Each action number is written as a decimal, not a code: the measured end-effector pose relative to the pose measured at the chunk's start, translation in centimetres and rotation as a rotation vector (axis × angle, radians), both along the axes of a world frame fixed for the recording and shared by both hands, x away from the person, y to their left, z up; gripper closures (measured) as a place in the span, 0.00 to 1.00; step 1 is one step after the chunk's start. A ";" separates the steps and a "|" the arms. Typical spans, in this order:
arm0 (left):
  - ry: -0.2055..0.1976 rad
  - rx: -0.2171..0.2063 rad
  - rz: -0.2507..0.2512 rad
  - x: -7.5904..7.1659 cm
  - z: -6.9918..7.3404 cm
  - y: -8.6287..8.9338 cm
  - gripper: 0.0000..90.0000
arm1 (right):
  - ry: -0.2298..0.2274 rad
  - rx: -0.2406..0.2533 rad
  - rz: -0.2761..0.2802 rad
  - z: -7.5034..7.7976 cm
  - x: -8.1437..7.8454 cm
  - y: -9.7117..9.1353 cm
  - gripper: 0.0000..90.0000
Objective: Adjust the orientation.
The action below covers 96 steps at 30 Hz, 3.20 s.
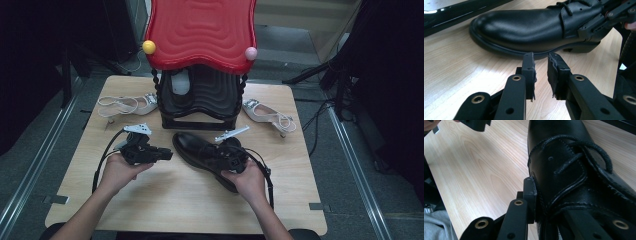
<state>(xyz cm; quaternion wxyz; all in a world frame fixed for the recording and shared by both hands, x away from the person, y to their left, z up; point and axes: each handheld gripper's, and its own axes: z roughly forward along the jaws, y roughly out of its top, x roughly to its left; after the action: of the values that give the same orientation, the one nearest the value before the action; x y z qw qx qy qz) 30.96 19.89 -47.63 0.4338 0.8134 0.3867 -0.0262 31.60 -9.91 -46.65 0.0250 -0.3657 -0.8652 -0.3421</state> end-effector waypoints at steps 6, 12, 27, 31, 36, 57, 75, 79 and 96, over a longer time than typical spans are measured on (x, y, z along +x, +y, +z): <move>-0.017 0.011 0.004 0.0 -0.2 0.0 0.83 | -0.008 -0.014 0.016 -0.6 0.0 2.0 0.92; -0.013 0.018 0.010 0.2 -0.5 -0.1 0.84 | -0.014 -0.013 0.003 -0.9 -0.1 2.4 0.88; -0.019 0.016 0.002 -0.9 -0.5 -1.7 0.97 | -0.085 0.021 0.026 2.2 -1.3 -2.3 1.00; -0.039 0.018 0.001 -1.3 -0.7 -2.5 0.97 | -0.114 0.046 -0.029 2.7 -0.4 -4.1 1.00; -0.052 0.031 0.009 -1.2 -1.5 -3.8 1.00 | -0.125 0.054 -0.088 1.6 1.4 -5.9 1.00; -0.007 0.029 -0.020 -1.0 -3.6 -6.4 1.00 | -0.058 0.071 -0.110 -0.6 1.8 -6.3 1.00; 0.014 0.005 -0.032 0.0 -3.6 -7.4 1.00 | -0.033 0.080 -0.152 -0.7 -0.5 -6.7 1.00; 0.018 0.003 -0.040 0.3 -3.6 -7.6 1.00 | -0.032 0.079 -0.169 -0.6 -1.2 -6.7 1.00; 0.043 -0.010 -0.066 1.6 -3.6 -8.6 1.00 | -0.032 0.061 -0.225 -0.6 -3.2 -6.8 1.00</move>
<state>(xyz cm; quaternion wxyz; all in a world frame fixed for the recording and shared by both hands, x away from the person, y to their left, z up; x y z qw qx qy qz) 32.57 11.27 -51.19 0.4283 0.8228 0.3688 -0.0601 28.42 -16.73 -47.22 -0.0162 -0.4540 -0.8082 -0.3748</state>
